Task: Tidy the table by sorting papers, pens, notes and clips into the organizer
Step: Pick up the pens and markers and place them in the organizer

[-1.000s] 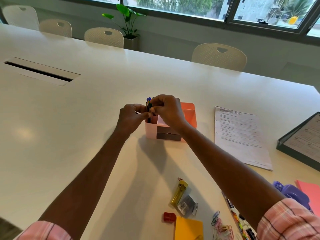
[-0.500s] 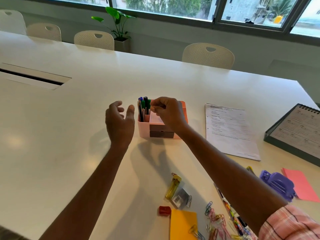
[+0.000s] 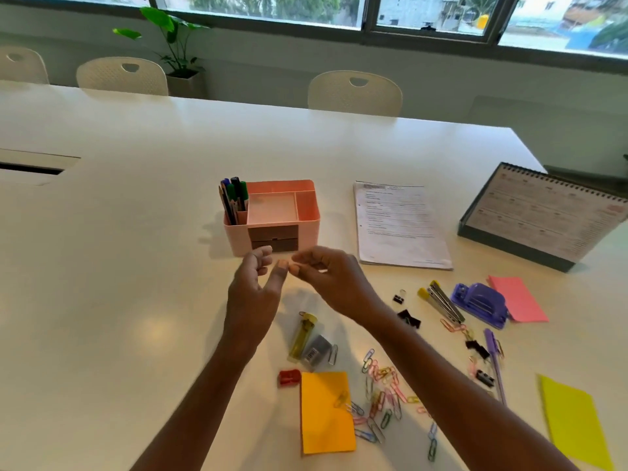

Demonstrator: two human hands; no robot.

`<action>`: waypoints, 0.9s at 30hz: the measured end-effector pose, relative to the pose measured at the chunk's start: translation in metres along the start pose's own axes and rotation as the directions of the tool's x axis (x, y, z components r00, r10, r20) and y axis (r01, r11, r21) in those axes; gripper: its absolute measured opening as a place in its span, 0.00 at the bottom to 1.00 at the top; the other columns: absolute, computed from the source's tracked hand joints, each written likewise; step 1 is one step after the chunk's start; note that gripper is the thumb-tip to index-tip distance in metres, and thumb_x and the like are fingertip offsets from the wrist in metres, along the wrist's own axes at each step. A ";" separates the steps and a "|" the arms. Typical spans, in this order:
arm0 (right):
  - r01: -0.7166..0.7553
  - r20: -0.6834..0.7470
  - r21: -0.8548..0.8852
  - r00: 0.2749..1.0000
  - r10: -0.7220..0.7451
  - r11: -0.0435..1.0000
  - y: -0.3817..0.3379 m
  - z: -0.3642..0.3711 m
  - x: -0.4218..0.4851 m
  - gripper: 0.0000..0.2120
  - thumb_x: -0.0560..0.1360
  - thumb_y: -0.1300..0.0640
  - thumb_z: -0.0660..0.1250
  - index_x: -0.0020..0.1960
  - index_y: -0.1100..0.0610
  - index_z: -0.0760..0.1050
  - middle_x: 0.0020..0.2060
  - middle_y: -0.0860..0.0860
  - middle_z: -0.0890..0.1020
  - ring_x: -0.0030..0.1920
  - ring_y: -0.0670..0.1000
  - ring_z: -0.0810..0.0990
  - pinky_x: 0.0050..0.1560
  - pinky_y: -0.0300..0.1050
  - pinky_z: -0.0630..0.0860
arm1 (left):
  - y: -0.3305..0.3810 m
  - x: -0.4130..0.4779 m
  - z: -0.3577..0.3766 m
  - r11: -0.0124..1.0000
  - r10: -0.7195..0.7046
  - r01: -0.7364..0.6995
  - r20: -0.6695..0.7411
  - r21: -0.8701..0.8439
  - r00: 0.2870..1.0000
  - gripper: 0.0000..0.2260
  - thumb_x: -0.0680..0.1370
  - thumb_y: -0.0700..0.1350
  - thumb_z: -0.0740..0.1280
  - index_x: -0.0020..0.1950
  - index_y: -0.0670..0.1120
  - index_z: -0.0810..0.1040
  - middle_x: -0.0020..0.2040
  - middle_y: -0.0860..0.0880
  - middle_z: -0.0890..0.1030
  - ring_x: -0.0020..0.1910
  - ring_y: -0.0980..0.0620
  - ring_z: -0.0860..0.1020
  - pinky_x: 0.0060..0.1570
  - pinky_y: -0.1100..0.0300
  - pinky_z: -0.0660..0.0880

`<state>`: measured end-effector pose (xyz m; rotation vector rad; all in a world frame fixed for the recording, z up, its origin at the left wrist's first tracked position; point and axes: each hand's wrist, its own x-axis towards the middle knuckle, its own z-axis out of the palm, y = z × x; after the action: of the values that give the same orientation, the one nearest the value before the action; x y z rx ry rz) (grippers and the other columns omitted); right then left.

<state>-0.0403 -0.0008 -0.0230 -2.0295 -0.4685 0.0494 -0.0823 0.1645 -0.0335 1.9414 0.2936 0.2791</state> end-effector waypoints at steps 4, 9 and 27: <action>-0.122 -0.025 -0.001 0.992 0.122 0.992 0.018 -0.009 -0.049 0.16 0.80 0.47 0.73 0.66 0.51 0.82 0.58 0.45 0.86 0.57 0.40 0.83 0.59 0.43 0.83 | -0.004 -0.023 0.013 0.996 0.016 -0.030 0.160 0.083 0.987 0.19 0.83 0.54 0.68 0.73 0.53 0.74 0.69 0.53 0.78 0.66 0.54 0.75 0.58 0.58 0.75; -0.206 -0.052 -0.027 0.978 0.204 0.978 0.032 -0.024 -0.095 0.17 0.79 0.49 0.73 0.67 0.48 0.80 0.62 0.44 0.84 0.61 0.39 0.81 0.60 0.41 0.81 | -0.015 -0.040 0.024 0.948 0.038 -0.116 0.257 0.298 0.966 0.20 0.79 0.54 0.74 0.69 0.53 0.78 0.58 0.50 0.78 0.54 0.53 0.79 0.47 0.60 0.80; -0.258 -0.041 0.106 0.964 0.263 0.960 0.029 -0.027 -0.104 0.12 0.82 0.51 0.70 0.64 0.51 0.82 0.51 0.47 0.86 0.48 0.44 0.85 0.46 0.39 0.81 | -0.009 -0.045 0.026 0.949 0.168 -0.232 0.277 0.215 0.946 0.15 0.77 0.48 0.77 0.63 0.51 0.82 0.51 0.56 0.83 0.47 0.60 0.81 0.44 0.64 0.81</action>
<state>-0.1216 -0.0715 -0.0516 -1.9767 -0.1582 0.1747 -0.1164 0.1302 -0.0537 2.2300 -0.0458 0.1250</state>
